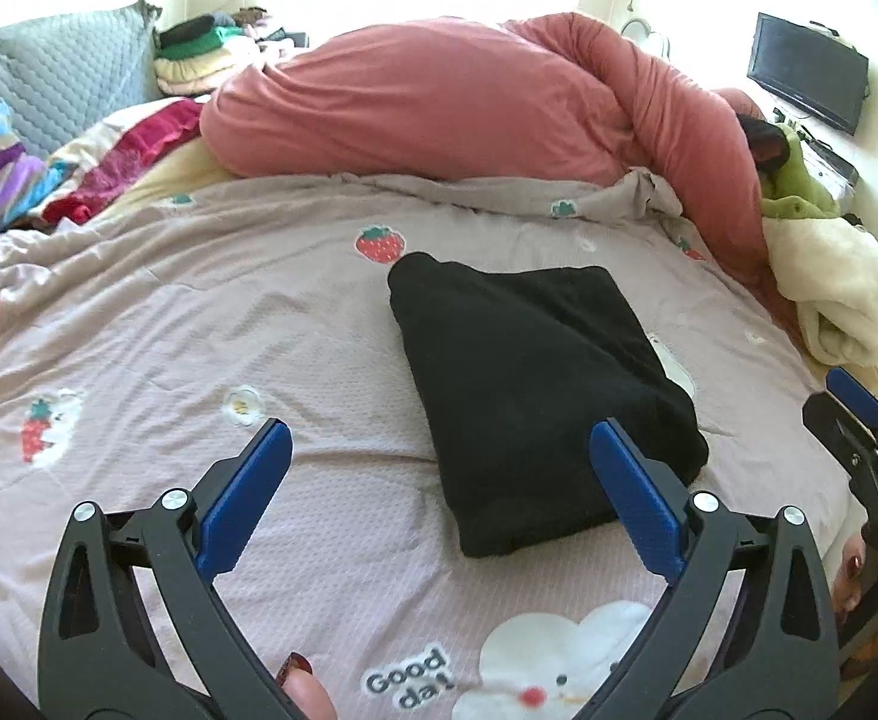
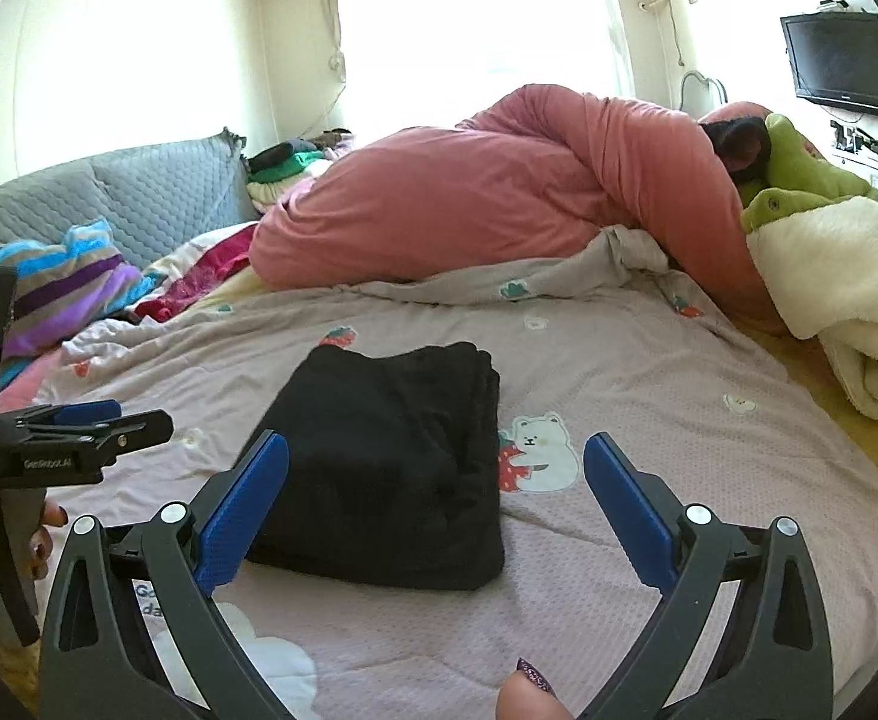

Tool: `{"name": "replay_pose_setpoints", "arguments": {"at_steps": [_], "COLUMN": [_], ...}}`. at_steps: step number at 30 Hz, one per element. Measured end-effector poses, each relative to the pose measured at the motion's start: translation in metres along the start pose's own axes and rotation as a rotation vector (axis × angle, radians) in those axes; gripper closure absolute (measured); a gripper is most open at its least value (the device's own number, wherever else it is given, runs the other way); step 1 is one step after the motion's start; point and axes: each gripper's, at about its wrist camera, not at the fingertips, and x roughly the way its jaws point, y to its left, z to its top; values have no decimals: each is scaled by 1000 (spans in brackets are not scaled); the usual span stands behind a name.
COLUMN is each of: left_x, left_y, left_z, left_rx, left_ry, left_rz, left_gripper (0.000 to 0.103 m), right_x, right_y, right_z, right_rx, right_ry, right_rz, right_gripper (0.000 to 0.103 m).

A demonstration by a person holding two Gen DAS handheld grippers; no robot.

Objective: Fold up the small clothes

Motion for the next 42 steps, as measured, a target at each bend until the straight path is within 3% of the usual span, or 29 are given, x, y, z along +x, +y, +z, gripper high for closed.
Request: {"name": "replay_pose_setpoints", "arguments": {"at_steps": [18, 26, 32, 42], "left_x": [-51, -55, -52, -49], "left_y": [26, 38, 45, 47], "left_z": [-47, -74, -91, -107], "left_rx": [8, -23, -53, -61], "left_ry": [-52, -33, -9, 10], "left_rz": [64, 67, 60, 80], "left_gripper": [10, 10, 10, 10], "right_x": [-43, -46, -39, -36], "right_y": [52, 66, 66, 62], "right_z": [-18, -52, -79, -97], "right_rx": [-90, -62, -2, 16], "right_ry": [-39, -12, 67, 111], "right_rz": [-8, -47, -81, -118], "right_gripper": [5, 5, 5, 5]}}
